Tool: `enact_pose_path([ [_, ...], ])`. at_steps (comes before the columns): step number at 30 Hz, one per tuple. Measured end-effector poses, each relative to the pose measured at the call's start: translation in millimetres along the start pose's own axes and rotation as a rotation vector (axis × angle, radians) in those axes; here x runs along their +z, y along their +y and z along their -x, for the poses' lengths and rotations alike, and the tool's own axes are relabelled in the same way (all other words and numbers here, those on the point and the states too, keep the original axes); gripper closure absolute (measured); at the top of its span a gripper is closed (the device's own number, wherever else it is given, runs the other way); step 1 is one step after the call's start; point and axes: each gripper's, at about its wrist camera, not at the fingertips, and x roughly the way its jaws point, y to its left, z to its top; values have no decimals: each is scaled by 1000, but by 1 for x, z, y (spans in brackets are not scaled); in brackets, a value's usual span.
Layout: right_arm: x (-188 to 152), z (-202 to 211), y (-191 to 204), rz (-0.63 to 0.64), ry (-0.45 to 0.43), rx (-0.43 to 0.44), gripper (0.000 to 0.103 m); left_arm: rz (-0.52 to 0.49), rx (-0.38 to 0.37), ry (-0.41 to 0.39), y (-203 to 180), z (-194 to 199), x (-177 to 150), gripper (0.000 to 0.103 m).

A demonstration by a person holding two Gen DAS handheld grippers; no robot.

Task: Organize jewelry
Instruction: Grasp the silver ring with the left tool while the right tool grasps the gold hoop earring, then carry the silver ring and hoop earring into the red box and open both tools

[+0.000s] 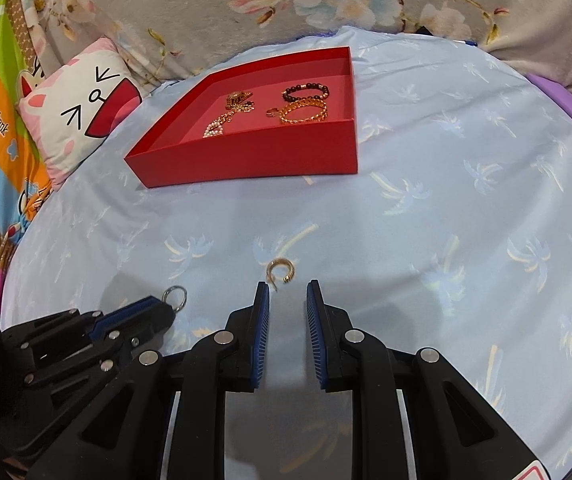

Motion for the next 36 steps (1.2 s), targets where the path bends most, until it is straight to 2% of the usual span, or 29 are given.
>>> enact_pose_path([
  [8, 10, -21, 4, 26, 26, -8, 83, 13, -11, -7, 4, 6, 4, 95],
  [17, 9, -26, 13, 84, 9, -50, 82, 30, -15, -10, 9, 8, 7, 95],
  [22, 7, -26, 17, 125, 0, -89, 87, 37, -18, -15, 11, 10, 8, 95],
  [30, 10, -17, 12, 85, -14, -64, 87, 47, -35, -33, 15, 18, 15, 95],
  [33, 19, -4, 11, 71, -47, -43, 87, 51, -52, -43, 17, 24, 24, 95],
  [36, 35, 9, 14, 75, -85, -30, 87, 40, -55, -88, 19, 34, 44, 95],
])
